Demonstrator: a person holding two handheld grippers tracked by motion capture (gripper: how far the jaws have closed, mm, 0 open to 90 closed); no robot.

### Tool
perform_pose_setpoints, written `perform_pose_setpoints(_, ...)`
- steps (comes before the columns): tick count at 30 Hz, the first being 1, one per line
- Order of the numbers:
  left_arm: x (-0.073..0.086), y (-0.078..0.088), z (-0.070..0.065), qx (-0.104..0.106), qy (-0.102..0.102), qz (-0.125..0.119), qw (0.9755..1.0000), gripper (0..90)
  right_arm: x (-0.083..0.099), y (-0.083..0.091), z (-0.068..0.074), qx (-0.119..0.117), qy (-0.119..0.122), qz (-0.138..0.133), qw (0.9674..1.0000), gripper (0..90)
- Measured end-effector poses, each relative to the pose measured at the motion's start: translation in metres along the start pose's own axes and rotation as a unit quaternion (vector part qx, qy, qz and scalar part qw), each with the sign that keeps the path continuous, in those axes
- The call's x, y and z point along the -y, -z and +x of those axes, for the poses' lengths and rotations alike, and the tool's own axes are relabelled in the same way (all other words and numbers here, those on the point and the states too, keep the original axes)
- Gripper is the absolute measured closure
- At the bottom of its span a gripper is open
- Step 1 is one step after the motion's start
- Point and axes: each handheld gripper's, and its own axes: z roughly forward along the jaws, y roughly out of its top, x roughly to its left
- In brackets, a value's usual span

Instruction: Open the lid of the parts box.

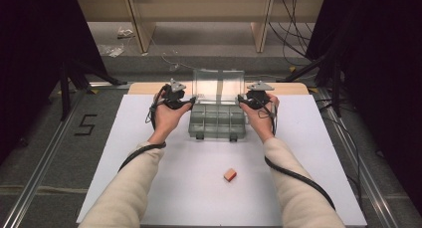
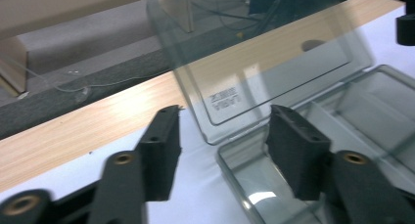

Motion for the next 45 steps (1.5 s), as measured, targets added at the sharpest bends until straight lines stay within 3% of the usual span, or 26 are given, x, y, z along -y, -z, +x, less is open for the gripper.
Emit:
perform_pose_setpoints(2, 0.000, 0.004, -0.001, 0.006, -0.001, 0.001, 1.0000, 41.7, 0.000, 0.003, 0.000, -0.005, 0.004, -0.002, 1.0000, 45.8)
perform_pose_setpoints(3, 0.001, 0.009, -0.003, 0.015, 0.000, 0.001, 0.9999, 32.4, 0.001, 0.010, 0.002, -0.023, 0.007, -0.001, 0.9997, 38.0)
perform_pose_setpoints(6, 0.002, 0.017, -0.004, 0.027, 0.005, 0.006, 0.9996, 17.8, 0.005, 0.022, 0.005, -0.052, 0.019, 0.006, 0.9984, 30.0)
perform_pose_setpoints(13, 0.022, 0.052, -0.016, 0.061, -0.001, 0.010, 0.9981, 2.4, 0.025, 0.057, 0.011, -0.095, 0.034, 0.015, 0.9947, 24.6)
perform_pose_setpoints(17, 0.043, 0.074, -0.023, 0.070, -0.005, 0.009, 0.9975, 0.0, 0.039, 0.076, 0.016, -0.114, 0.033, 0.017, 0.9928, 23.8)
perform_pose_setpoints(20, 0.052, 0.082, -0.026, 0.069, -0.003, 0.009, 0.9976, 0.0, 0.047, 0.085, 0.019, -0.124, 0.033, 0.019, 0.9915, 23.8)
perform_pose_setpoints(23, 0.066, 0.096, -0.032, 0.079, -0.002, 0.008, 0.9969, 0.0, 0.058, 0.099, 0.025, -0.132, 0.047, 0.025, 0.9898, 23.7)
perform_pose_setpoints(31, 0.094, 0.129, -0.041, 0.075, -0.015, 0.003, 0.9970, 0.0, 0.082, 0.138, 0.039, -0.164, 0.053, 0.022, 0.9847, 23.4)
perform_pose_setpoints(39, 0.114, 0.153, -0.045, 0.076, -0.010, -0.001, 0.9970, 0.0, 0.103, 0.161, 0.052, -0.187, 0.052, 0.025, 0.9805, 23.5)
perform_pose_setpoints(45, 0.124, 0.166, -0.046, 0.072, -0.016, -0.002, 0.9973, 0.0, 0.109, 0.173, 0.056, -0.192, 0.054, 0.019, 0.9797, 23.3)
